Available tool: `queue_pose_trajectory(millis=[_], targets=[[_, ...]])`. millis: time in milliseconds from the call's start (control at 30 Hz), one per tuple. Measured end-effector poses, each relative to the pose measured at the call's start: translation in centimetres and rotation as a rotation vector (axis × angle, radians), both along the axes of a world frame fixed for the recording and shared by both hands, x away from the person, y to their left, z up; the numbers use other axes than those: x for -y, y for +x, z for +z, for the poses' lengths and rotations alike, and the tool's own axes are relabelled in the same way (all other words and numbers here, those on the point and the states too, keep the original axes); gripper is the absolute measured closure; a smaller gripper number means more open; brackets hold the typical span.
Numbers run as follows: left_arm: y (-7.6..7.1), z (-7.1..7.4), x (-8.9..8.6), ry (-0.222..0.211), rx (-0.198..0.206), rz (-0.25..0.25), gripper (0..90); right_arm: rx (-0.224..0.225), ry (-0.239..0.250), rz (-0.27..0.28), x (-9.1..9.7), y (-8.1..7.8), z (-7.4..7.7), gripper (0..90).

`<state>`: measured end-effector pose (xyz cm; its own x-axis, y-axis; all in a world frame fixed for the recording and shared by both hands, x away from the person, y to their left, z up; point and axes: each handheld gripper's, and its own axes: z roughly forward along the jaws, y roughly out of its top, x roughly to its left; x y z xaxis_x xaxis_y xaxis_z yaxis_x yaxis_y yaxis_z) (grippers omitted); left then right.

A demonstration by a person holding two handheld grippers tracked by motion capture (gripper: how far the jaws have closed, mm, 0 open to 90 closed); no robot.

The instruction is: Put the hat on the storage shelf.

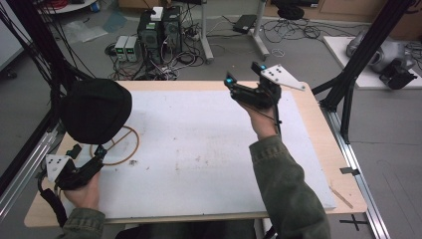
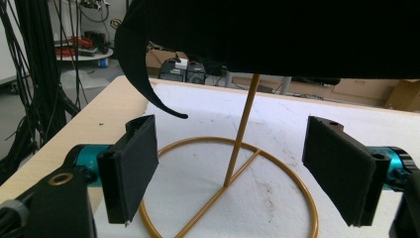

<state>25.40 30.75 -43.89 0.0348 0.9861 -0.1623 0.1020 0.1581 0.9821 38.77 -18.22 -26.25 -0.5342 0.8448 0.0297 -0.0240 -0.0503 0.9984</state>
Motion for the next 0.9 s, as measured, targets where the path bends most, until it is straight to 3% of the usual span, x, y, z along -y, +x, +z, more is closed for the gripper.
queue_pose_trajectory(millis=[133,300,500,900], targets=[[0.0,0.0,0.1,-0.002,0.0,0.0,22.1,0.002,-0.021,-0.091,3.0,-1.6,-0.7,11.0],[0.0,0.0,0.1,-0.007,0.001,0.0,22.1,-0.005,-0.025,-0.153,5.4,-3.1,-1.9,11.0],[0.0,0.0,0.3,-0.006,0.005,-0.009,22.1,-0.016,-0.046,-0.182,7.0,-4.0,-3.6,11.0],[0.0,0.0,0.5,-0.006,0.001,-0.024,22.1,-0.096,-0.035,-0.226,9.9,-5.1,-8.0,11.0]])
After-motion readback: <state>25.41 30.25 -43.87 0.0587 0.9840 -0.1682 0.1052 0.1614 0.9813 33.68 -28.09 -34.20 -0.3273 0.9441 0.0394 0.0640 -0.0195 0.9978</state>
